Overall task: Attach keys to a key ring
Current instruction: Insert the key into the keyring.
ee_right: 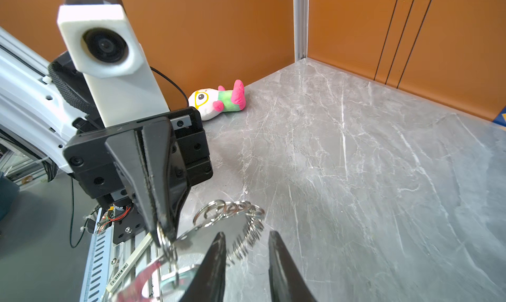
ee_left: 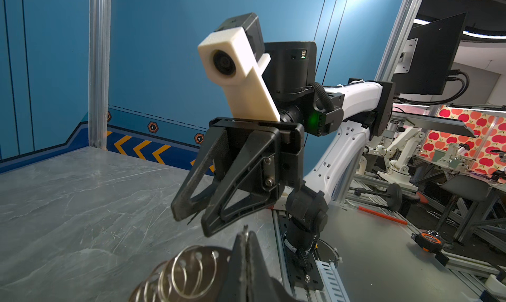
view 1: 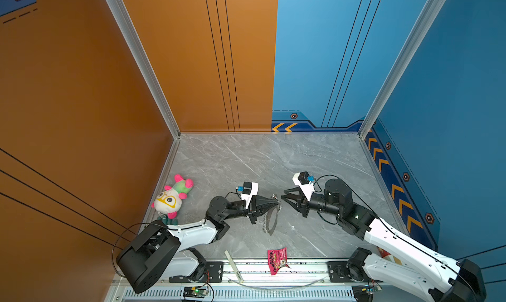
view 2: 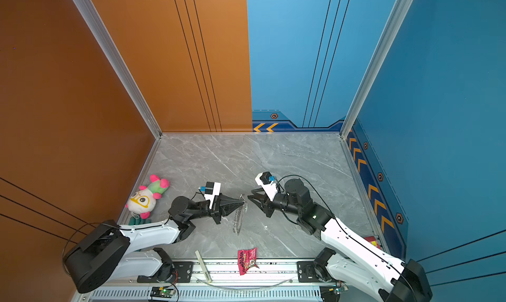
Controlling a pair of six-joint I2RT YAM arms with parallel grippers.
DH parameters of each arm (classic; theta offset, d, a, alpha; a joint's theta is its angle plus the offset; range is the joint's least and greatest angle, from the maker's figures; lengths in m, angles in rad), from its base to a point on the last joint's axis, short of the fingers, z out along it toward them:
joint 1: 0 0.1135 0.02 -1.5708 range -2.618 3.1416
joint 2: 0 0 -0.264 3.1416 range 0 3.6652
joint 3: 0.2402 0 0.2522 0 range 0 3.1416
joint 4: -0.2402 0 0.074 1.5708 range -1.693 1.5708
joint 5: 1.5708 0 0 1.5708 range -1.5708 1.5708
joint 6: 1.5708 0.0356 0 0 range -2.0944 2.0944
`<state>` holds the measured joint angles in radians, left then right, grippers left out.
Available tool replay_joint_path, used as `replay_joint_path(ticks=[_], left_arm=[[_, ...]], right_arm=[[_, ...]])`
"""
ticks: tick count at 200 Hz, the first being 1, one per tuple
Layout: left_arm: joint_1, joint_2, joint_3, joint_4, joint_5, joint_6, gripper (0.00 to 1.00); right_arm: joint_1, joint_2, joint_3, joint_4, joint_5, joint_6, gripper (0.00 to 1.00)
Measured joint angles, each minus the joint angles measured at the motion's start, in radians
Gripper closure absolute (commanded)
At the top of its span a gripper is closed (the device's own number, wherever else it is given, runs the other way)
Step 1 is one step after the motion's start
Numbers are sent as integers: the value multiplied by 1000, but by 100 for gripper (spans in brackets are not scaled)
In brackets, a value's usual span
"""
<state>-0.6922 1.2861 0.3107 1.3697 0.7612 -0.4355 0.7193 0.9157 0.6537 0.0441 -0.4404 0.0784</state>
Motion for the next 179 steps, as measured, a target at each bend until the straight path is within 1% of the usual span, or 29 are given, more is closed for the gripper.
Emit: replay_joint_path(ticks=[25,65,113,135,159,179], left_arm=[[4,2,0,0,-6,2,100],[6,5,0,0,-16,5,100],[6,7,0,0,-16,4,100],[6,10,0,0,-16,4,100],[6,12,0,0,-11,4,100],[6,12,0,0,-2,4,100]], right_arm=[[-1,-18,0,-8,-5,-3,69],[16,-22,-10,1,-71,-24,69],[40,-20,-11,2,-122,-54,71],[46,-18,-11,1,-129,-64,78],[48,-15,-11,1,-128,-69,81],[49,-11,-11,1,-129,-76,88]])
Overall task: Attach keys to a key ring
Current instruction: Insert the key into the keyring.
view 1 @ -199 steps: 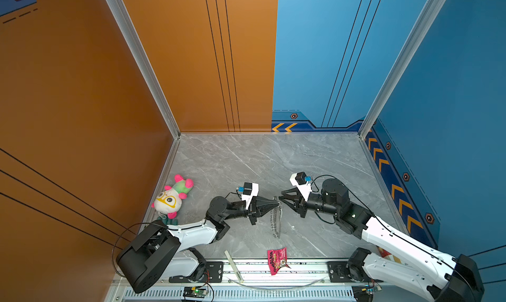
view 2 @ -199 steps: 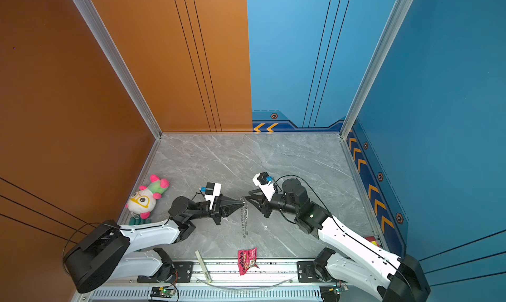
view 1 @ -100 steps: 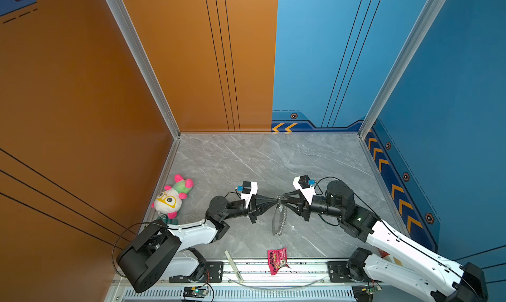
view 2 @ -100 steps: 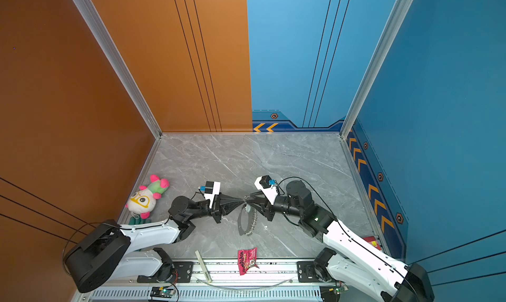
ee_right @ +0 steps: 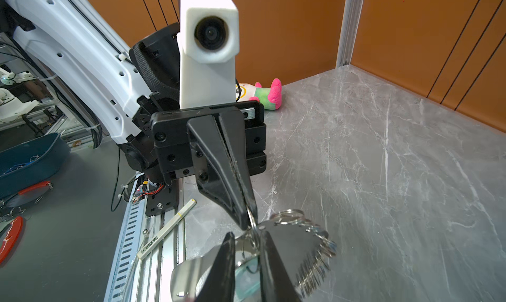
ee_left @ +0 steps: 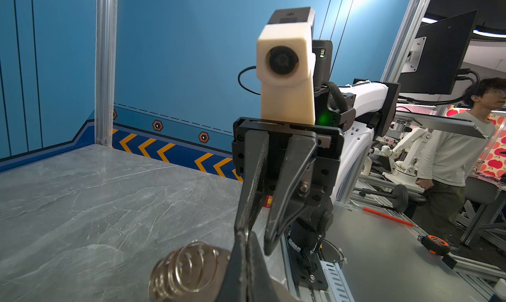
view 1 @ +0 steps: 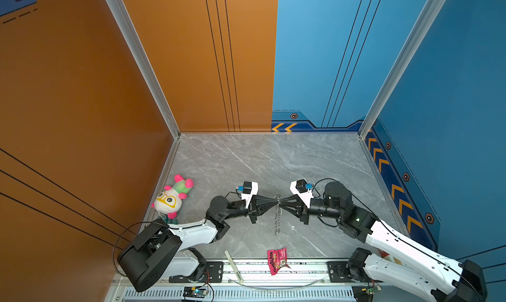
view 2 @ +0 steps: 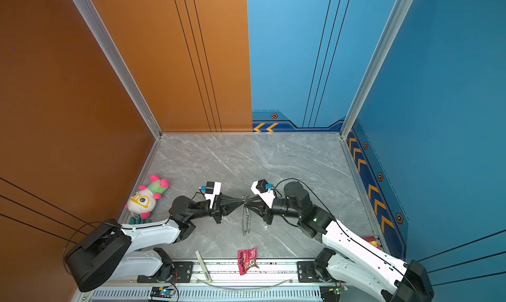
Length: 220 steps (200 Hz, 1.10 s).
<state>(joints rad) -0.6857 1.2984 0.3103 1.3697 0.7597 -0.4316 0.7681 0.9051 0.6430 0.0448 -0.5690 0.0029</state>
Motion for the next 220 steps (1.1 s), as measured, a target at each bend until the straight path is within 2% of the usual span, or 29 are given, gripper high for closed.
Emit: replay_joint_path(ticks=[39,56,101,128,165,220], left_arm=[[0,7,0,4,15,0,100],[0,19,0,11,22,0,100],[14,35,6,-2,31,10,77],[18,-42,8,-146,25,89,65],[10,-164,8,-352,-4,218,64],[-10,-156,12,-453,-3,278,68]], right_arm=[[3,13,6,-8,5,-7,100],[5,14,15,-34,12,-11,100],[31,38,138,-235,76,-68,100],[45,76,237,-389,124,-117,100],[63,119,320,-533,156,-166,100],[104,179,368,-625,172,-210,100]])
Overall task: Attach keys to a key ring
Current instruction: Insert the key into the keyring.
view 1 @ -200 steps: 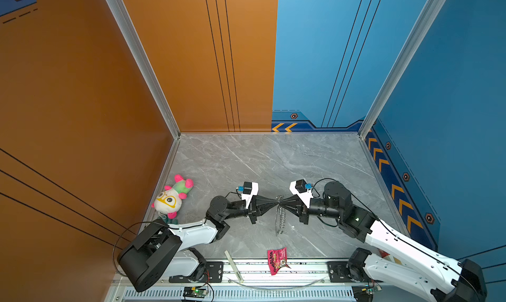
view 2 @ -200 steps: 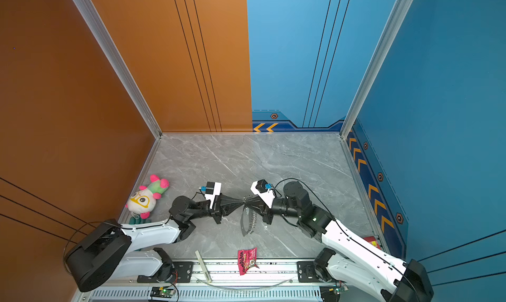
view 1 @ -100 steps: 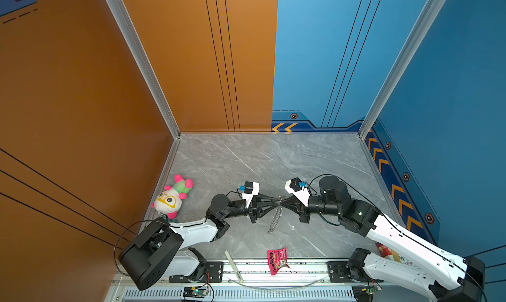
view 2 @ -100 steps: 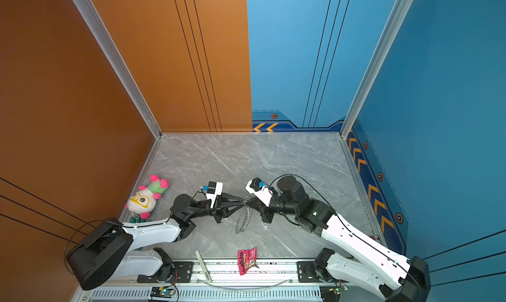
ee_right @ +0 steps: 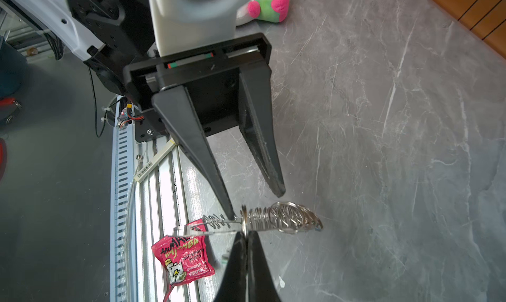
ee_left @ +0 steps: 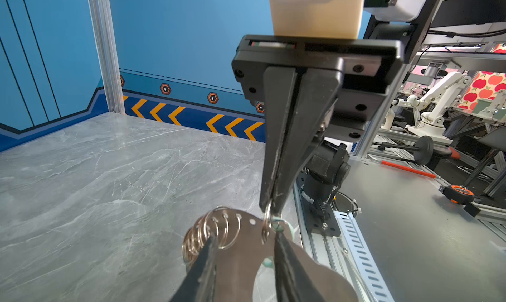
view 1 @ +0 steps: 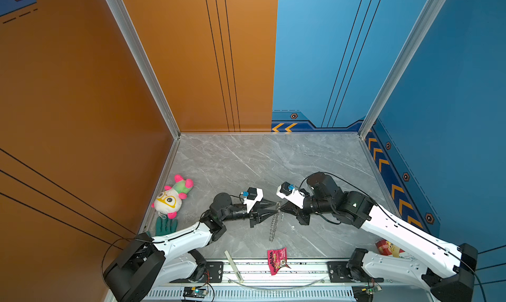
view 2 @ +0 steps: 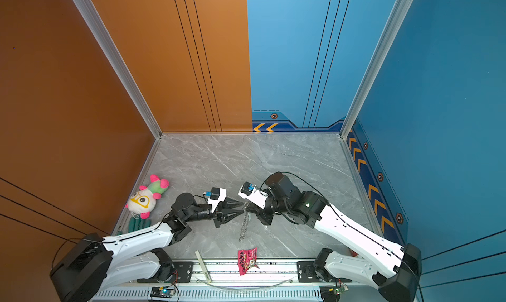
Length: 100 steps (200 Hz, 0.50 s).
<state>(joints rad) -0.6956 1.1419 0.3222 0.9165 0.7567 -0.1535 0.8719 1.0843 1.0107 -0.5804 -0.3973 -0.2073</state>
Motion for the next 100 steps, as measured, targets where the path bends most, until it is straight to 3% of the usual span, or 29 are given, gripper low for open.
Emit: replay_joint_path(ticks=[63,100], left_arm=[[-10,1,16,-17,4,7,74],[-13,11,20,-21,18,8,88]], right_arm=[[18,25,17,-23,10,-7,100],[24,40,25,-35,22,-12,100]])
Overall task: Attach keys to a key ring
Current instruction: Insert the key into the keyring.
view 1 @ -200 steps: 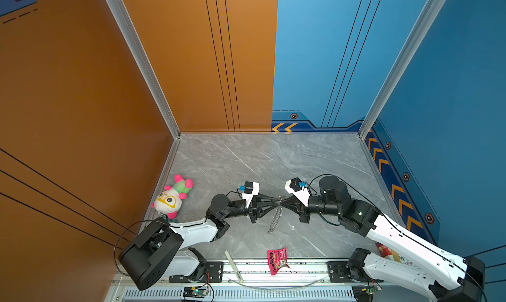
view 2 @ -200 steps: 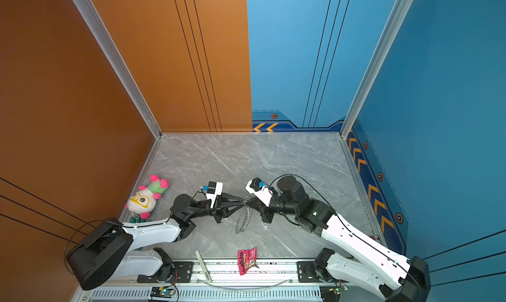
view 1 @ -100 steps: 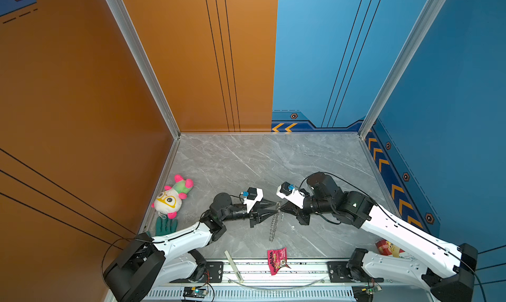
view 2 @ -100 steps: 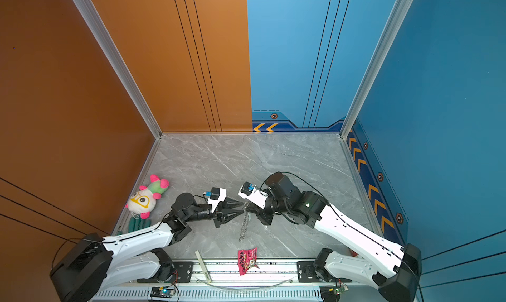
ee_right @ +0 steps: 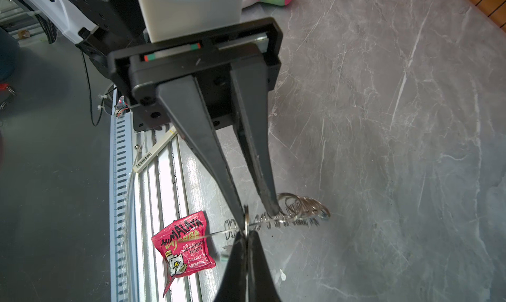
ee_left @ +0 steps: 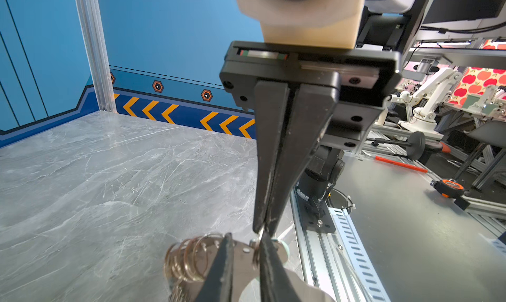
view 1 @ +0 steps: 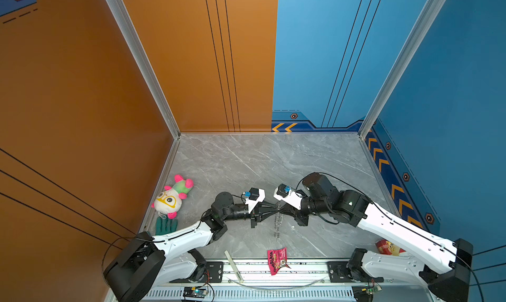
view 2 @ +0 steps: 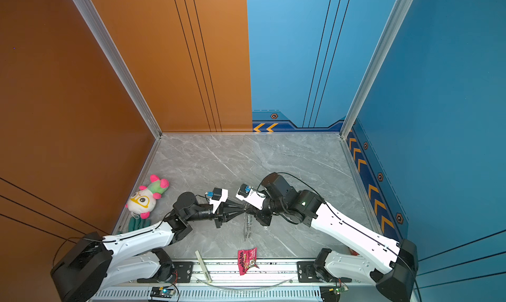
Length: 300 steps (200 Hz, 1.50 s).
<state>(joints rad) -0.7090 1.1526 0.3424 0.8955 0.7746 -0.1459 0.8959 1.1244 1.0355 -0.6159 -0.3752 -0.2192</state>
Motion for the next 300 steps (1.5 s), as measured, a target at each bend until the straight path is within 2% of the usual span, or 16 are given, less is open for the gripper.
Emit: replay_joint_path(ticks=[45,64,94,131,182,226,300], left_arm=[[0,11,0,-6,23,-1,100],[0,14,0,-7,23,-1,100],[0,13,1,-8,14,-1,100],[1,-8,1,-18,-11,-5,100],[6,-26,1,-18,-26,-10,100],[17,-26,0,6,-34,-35,100],[23,-26,-1,39,-36,-54,100]], right_arm=[[3,13,9,-13,20,-3,100],[5,17,12,-18,26,-7,100],[2,19,16,-17,32,-11,80],[-71,-30,-23,67,-29,24,70],[-166,-111,-114,160,-151,89,75],[-177,-112,-215,264,-255,167,77],[-179,-112,-233,325,-277,198,81]])
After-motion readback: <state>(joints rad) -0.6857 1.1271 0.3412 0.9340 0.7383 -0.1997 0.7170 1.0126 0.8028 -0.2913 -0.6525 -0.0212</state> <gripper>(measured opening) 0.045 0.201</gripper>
